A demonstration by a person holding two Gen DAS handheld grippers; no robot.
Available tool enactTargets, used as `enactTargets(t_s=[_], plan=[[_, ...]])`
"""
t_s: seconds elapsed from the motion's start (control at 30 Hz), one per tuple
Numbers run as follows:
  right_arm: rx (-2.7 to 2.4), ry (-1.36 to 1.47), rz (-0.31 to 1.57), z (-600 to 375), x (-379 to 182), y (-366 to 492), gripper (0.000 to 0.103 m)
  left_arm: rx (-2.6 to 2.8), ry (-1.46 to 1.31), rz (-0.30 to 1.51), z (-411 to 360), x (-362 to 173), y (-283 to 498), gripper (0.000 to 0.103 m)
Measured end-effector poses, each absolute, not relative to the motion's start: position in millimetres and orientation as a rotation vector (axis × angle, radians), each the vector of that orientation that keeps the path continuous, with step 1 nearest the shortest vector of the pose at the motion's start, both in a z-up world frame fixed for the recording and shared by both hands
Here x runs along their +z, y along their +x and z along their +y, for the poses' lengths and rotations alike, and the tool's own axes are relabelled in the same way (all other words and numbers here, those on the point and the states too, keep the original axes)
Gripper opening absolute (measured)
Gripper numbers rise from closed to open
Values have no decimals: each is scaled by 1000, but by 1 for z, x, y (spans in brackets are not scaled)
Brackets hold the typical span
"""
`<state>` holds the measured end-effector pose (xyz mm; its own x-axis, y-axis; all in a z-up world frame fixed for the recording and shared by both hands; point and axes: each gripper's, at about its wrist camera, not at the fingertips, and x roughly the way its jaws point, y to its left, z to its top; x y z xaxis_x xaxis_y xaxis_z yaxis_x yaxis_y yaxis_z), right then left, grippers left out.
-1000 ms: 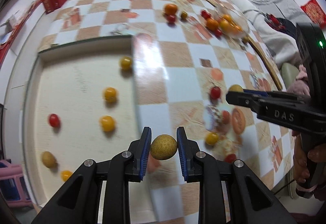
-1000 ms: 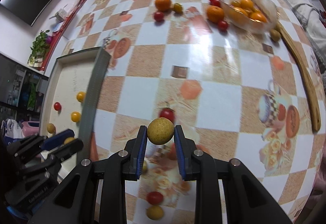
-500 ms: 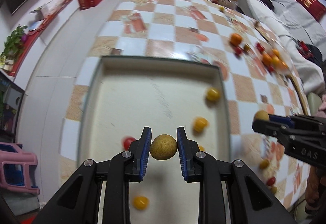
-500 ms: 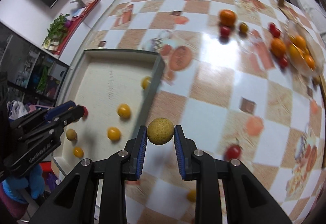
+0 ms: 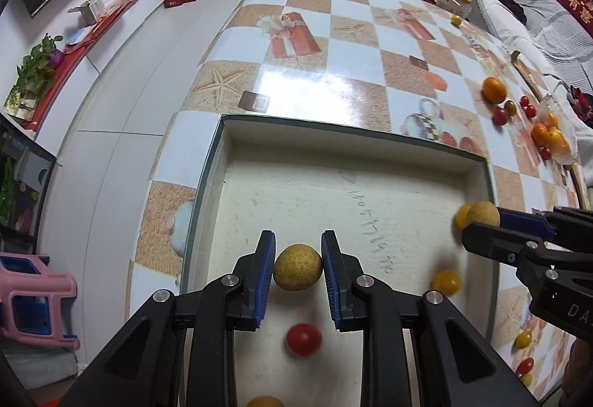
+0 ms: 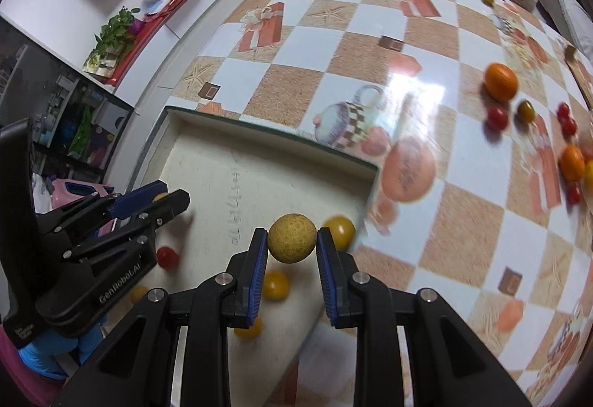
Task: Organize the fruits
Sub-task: 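Carry both yellow-green fruits over the cream tray and open both tools, then grasp a red cherry tomato with the left tool while the right tool grasps a yellow-green fruit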
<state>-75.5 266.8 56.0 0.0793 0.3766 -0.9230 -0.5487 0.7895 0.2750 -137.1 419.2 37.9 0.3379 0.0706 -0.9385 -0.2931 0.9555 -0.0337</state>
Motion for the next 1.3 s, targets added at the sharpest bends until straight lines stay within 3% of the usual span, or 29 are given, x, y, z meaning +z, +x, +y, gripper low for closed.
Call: enactTargets(t_s=[0.47, 0.6, 0.83, 0.87, 0.93, 0.97, 1.1, 1.3], plan=[[729, -325, 1314, 303, 31, -76, 31, 248, -185, 1242, 425, 27, -128, 27], [759, -372, 1286, 309, 33, -84, 51, 255, -181, 1255, 424, 25, -127, 28], [835, -386, 1229, 308, 47, -99, 68, 240, -182, 1258, 426, 25, -124, 28], [846, -385, 1219, 307, 50, -101, 70, 233, -185, 1257, 426, 25, -124, 30], [852, -400, 1185, 305, 59, -106, 76, 248, -184, 1240, 427, 27, -125, 62], [842, -417, 1160, 303, 63, -109, 76, 256, -181, 1222, 429, 29, -127, 64], [843, -348, 1150, 287, 77, -109, 83, 243, -190, 1223, 428, 32, -130, 64], [735, -269, 1182, 250, 81, -108, 84, 211, -147, 1219, 408, 43, -131, 64]])
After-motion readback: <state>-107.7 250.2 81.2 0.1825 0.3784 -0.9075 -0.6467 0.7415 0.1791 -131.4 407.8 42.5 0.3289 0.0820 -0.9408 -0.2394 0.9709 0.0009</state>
